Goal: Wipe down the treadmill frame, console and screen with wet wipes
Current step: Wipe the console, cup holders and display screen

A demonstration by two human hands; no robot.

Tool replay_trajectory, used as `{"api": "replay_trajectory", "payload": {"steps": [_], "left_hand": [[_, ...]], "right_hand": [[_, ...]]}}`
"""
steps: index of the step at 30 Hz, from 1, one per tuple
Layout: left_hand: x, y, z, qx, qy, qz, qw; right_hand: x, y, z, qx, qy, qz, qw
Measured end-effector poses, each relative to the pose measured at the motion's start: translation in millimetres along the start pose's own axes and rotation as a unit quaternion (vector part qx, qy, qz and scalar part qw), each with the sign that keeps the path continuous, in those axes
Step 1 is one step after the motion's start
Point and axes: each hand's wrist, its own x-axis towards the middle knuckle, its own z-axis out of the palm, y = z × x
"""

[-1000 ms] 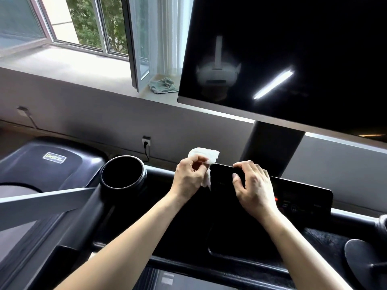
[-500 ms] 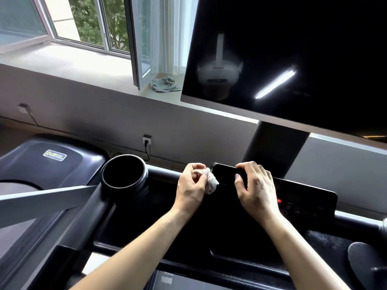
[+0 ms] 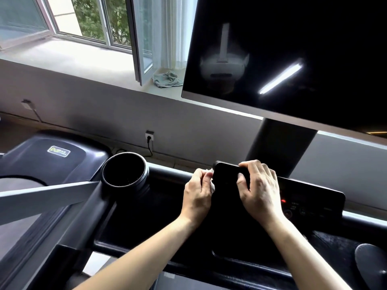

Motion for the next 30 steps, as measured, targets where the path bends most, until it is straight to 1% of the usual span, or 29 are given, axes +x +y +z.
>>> {"api": "replay_trajectory", "payload": {"steps": [2,3,6,8,11,14,16,18,21,24,26,28,30], "left_hand": [[9.8,4.6,-2.1,0.038,-0.009,-0.009,0.999],[18.5,9.6,-1.8,0.040,-0.010,-0.016,0.999],[47.0,27.7,5.6,0.004,0.014,-0.020,1.000],[56.2,32.8,13.1,0.001,0.029,-0.016,0.999],[47.7,21.1,13.1,0.008,0.022,-0.022,0.999],[19.2,3.6,4.3,0.046,-0.002,-0.047,0.998],[3.5,-2.3,-0.4,0.058,-0.016,-0.048,0.997],[5.7,-0.9,-4.2,0.064,-0.029,-0.038,0.997],[36.7,16.4,1.1,0.021,-0.026,-0.030,0.999],[68.6,30.7,12.2,-0.022,-0.009,-0.072,0.997],[66.6,27.5,14.1,-0.023,-0.014,-0.072,0.997],[50.2,20.2,10.1,-0.015,-0.030,-0.071,0.997],[25.8,9.6,2.8,0.000,-0.026,-0.081,0.996]], "right_hand": [[0.1,0.0,0.6,-0.005,0.000,0.002,1.000],[-0.1,0.4,0.5,-0.007,-0.001,0.002,1.000],[-0.6,0.2,-0.2,-0.008,-0.007,0.002,1.000],[-0.6,0.2,-1.1,-0.006,-0.009,0.000,1.000],[-1.0,1.1,-1.7,-0.004,-0.004,-0.006,1.000],[-1.4,0.4,0.9,-0.009,0.008,-0.002,1.000],[-1.0,-1.1,3.2,-0.012,0.015,0.003,1.000],[-0.4,-2.8,4.6,-0.012,0.017,0.007,1.000],[-0.4,-3.5,4.3,-0.017,0.012,0.008,1.000],[-0.4,-1.8,1.7,-0.012,-0.001,0.007,1.000],[-1.3,-1.1,0.7,-0.012,-0.004,0.002,1.000],[-1.0,0.4,0.6,-0.007,0.002,0.001,1.000],[-2.1,-1.7,1.6,-0.008,0.007,-0.001,1.000]]}}
